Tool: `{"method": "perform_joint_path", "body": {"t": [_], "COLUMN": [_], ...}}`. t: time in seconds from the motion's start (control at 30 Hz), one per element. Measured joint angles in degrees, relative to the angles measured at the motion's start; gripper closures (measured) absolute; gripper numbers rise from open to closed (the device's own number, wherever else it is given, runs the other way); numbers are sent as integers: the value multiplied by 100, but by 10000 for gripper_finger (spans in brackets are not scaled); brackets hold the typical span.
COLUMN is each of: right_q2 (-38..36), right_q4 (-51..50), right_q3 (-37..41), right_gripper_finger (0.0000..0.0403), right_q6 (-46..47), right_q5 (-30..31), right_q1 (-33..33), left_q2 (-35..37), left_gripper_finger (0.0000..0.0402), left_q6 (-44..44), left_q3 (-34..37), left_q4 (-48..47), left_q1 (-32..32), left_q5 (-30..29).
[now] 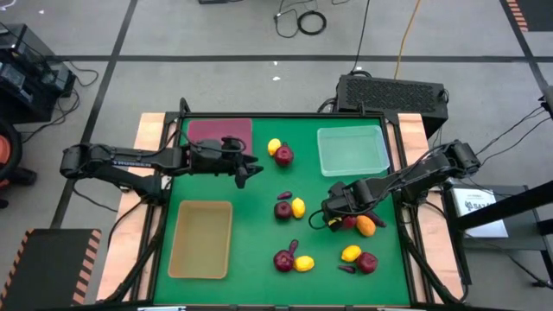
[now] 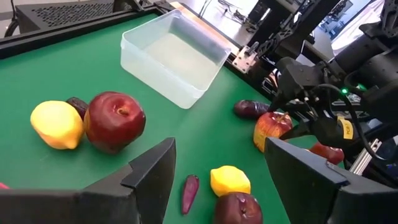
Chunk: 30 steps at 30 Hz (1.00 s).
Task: Sort produce into baskets
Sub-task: Put the apple into the transparent bin
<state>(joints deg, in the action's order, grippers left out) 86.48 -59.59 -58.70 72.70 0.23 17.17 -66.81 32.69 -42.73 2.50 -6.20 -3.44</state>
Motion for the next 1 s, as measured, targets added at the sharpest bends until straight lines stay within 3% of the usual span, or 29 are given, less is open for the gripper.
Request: {"method": "perform_joint_path", "body": {"t": [0.37,0.63,1.0], "right_q2": [-171,-175,-177], "right_q4": [5,-36,-59], "right_q3": [-8,-317,-361], "right_gripper_finger": [89,89,90], "right_q6": [281,295,817], "right_q5": [-60,312,-62], "right_q1": [0,9,232], "left_q2": [0,0,0], "left_gripper_finger": [148,148,148], "left_q6": [-2,-4,-7], "left_q3": [0,-1,-1], "left_q4": [-2,-4,-34], "left_q1": [-4,-4,-4], "left_q5": [0,0,-1]}}
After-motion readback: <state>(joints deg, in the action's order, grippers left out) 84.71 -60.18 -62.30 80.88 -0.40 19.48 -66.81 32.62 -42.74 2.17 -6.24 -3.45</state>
